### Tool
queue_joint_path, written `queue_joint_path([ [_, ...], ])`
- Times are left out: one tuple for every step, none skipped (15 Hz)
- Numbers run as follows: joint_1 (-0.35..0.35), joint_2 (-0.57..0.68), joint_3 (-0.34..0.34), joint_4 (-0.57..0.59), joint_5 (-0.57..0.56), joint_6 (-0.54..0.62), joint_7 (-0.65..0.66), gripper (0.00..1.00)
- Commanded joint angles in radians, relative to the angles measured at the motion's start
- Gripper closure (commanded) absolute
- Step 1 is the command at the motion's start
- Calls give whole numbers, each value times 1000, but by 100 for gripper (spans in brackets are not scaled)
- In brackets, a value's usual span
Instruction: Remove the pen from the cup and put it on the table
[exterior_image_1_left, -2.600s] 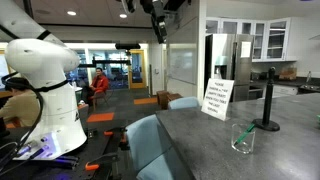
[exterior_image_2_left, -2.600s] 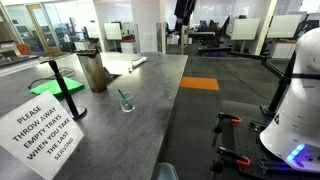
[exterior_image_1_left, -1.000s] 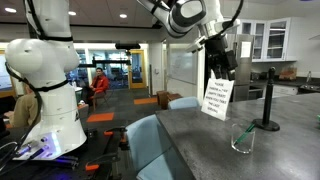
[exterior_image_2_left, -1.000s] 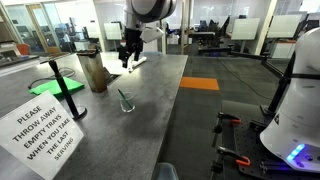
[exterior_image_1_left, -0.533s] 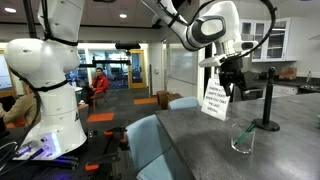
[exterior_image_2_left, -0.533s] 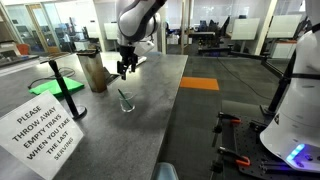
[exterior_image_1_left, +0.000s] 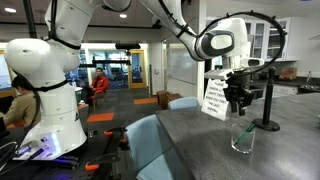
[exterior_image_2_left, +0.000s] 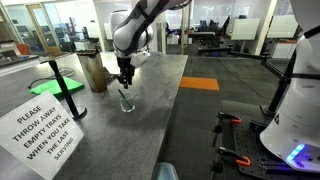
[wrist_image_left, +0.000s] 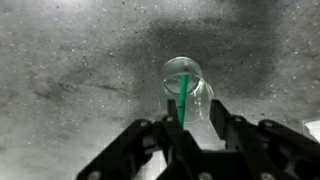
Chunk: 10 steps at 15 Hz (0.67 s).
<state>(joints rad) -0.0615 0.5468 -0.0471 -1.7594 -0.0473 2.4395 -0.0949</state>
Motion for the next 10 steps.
queue_joint_path([
  [-8,66,11,87,8,-73,-1,52],
  [-7,84,9,102,6,-81,3,53],
  [-6,102,10,120,8,-88,6,52],
  [-6,117,11,136,9,-92,9,54],
  [-7,133,13,152,12,-95,10,57],
  [-8,147,16,170,17,-102,11,60],
  [-9,159,18,185,18,-108,11,60],
  [-7,170,17,199,18,-115,16,58],
  [-9,182,19,216,21,-126,16,55],
  [-10,192,18,230,22,-134,18,56],
])
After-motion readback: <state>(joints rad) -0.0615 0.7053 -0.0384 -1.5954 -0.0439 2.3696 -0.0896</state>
